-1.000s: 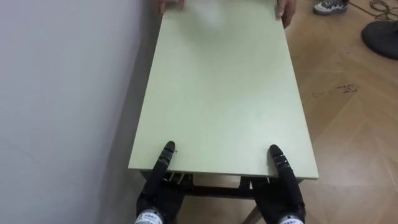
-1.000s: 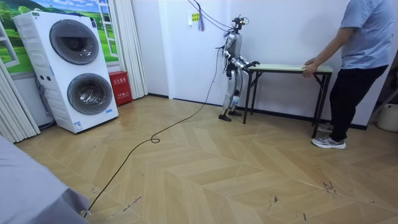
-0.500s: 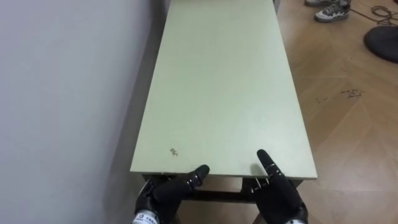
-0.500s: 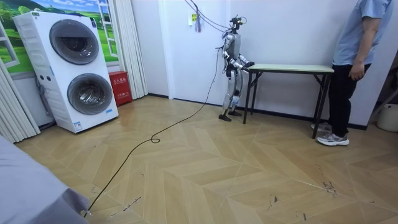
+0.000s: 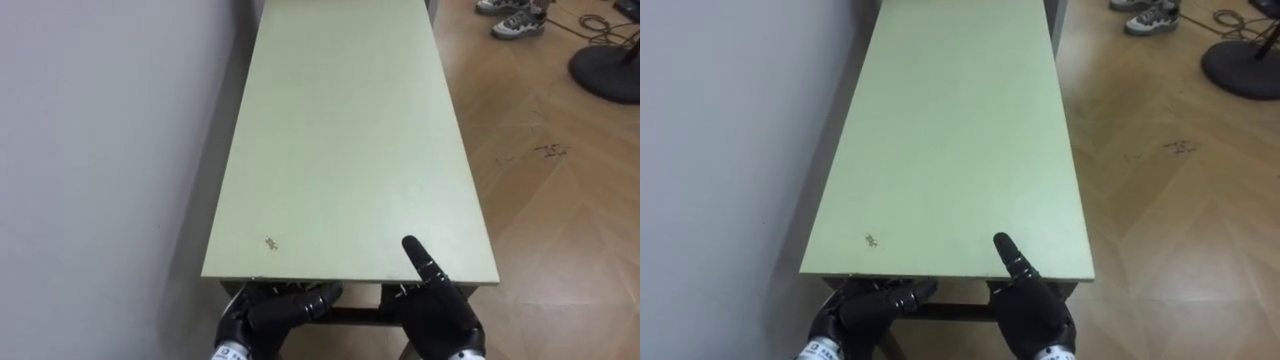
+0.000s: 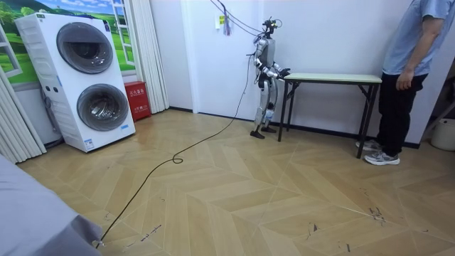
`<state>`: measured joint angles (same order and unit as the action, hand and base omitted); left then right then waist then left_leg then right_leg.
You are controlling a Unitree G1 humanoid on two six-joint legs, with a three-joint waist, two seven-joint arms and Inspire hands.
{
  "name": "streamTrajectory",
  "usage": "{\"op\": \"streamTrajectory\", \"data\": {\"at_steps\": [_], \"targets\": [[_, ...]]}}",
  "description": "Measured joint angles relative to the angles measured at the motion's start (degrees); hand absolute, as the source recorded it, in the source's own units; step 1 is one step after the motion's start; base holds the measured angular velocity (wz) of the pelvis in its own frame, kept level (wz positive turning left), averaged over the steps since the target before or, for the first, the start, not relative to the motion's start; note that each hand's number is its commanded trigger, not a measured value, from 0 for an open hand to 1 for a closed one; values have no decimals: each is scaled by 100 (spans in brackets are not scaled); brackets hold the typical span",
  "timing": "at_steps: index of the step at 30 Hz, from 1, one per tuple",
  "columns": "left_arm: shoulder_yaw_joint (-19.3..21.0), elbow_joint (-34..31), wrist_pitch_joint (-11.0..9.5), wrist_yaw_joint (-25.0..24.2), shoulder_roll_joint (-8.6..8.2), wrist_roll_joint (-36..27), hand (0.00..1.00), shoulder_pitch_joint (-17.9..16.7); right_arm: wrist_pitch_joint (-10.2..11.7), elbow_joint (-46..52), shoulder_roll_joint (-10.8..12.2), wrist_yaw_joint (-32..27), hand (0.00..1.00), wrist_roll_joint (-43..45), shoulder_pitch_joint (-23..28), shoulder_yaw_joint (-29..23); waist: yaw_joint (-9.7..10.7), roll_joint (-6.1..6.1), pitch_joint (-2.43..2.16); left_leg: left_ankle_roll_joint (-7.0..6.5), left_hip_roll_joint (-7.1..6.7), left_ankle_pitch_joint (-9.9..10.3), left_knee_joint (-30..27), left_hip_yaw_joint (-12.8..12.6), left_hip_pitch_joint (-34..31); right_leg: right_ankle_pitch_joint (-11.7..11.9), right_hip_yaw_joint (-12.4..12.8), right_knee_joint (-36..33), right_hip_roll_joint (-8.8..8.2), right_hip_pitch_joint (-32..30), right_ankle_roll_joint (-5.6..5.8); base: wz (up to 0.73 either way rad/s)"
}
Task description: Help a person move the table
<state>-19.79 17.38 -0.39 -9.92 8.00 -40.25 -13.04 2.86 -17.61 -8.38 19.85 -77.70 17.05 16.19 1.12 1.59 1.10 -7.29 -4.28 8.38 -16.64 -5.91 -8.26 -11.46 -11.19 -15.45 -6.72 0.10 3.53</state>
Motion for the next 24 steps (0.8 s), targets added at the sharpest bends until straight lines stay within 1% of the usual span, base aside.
{"op": "streamTrajectory", "data": {"at_steps": [1, 2, 3, 4, 6, 7, 9, 10, 12, 14, 15, 19, 21, 23, 24], "targets": [[0, 14, 1, -23, 5, 70, 0, 0, -8, -20, -4, 26, 0, 123, -2, -1, 2, -6, -4, 1, 0, 0, 1, 1, -2, 0, 0, 6, 2, -2, 0, 0], [0, 60, 1, -82, 29, 134, 0, -1, -37, -28, -54, 38, 0, 393, -1, -10, 19, -16, -10, 3, 1, 2, 2, 10, -3, 0, 2, 12, 4, -5, 0, 0], [7, 107, 2, -110, 63, 231, 0, -1, -54, -34, -63, 39, 0, 740, 1, -31, 33, -23, -15, 6, 1, 3, 2, 16, -5, 0, 3, 11, 8, -7, 0, 0], [18, 149, 2, -134, 72, 281, 0, 3, -60, -40, -70, 39, 0, 898, 1, -50, 36, -23, -17, 7, 1, 4, 3, 17, -4, 0, 2, 13, 10, -7, -1, 0], [51, 312, 1, -213, 116, 644, 0, 4, -93, -44, -149, 46, 0, 1513, 0, -109, 38, -21, -25, 9, 1, 5, 3, 17, -5, 1, 4, 14, 11, -6, -1, 0], [41, 339, 1, -222, 140, 746, 0, 2, -98, -44, -173, 53, 0, 1676, -1, -120, 36, -22, -26, 10, 2, 6, 3, 17, -4, 1, 4, 16, 11, -5, -2, 0], [42, 599, -1, -296, 205, 973, 0, 7, -115, -65, -277, 145, 0, 2232, -2, -113, 35, -45, -40, 14, 2, 10, 6, 18, 1, 5, 12, 65, 21, 27, -7, 0], [43, 692, -1, -306, 218, 1009, 0, 7, -114, -120, -277, 190, 0, 2333, -13, -114, 34, -56, -45, 16, 3, 10, 8, 21, 3, 5, 12, 73, 26, 37, -8, 0], [43, 1089, 0, -317, 233, 1081, 0, 1, -136, -460, -262, 317, 0, 2938, -104, -113, 35, -117, -71, 11, 10, 15, 7, 35, 58, 9, 3, 106, 41, 111, -14, 2], [45, 1266, 4, -320, 236, 1078, 0, -19, -177, -688, -265, 324, 0, 3277, -170, -118, 25, -147, -84, 38, 23, 39, -5, 36, 72, 11, 7, 103, 52, 132, -16, 0], [55, 1349, 2, -324, 238, 1082, 0, -18, -181, -812, -263, 328, 0, 3429, -227, -118, 14, -157, -78, 40, 36, 40, -11, 35, 70, 24, 8, 105, 65, 130, -37, 0], [69, 1626, -22, -329, 238, 1087, 0, 16, -175, -1097, -261, 321, 0, 3846, -303, -180, 31, -160, -73, 53, 52, 40, -18, 44, 71, 26, -4, 106, 76, 133, -42, 0], [74, 1987, -53, -300, 225, 1111, 0, 108, -166, -1372, -266, 195, 0, 4079, -313, -236, 46, -145, -66, 59, 57, 36, -15, 45, 72, 26, -11, 108, 82, 136, -42, 0], [82, 2194, -60, -208, 228, 1107, 0, 131, -157, -1630, -273, 33, 0, 4188, -317, -242, 61, -126, -45, 61, 52, 36, -3, 55, 100, 27, -11, 143, 84, 187, -43, 0], [83, 2242, -62, -167, 228, 1107, 0, 130, -155, -1718, -274, -26, 0, 4218, -318, -242, 68, -121, -47, 63, 50, 38, -3, 58, 102, 27, -9, 162, 85, 197, -43, 0]]}}
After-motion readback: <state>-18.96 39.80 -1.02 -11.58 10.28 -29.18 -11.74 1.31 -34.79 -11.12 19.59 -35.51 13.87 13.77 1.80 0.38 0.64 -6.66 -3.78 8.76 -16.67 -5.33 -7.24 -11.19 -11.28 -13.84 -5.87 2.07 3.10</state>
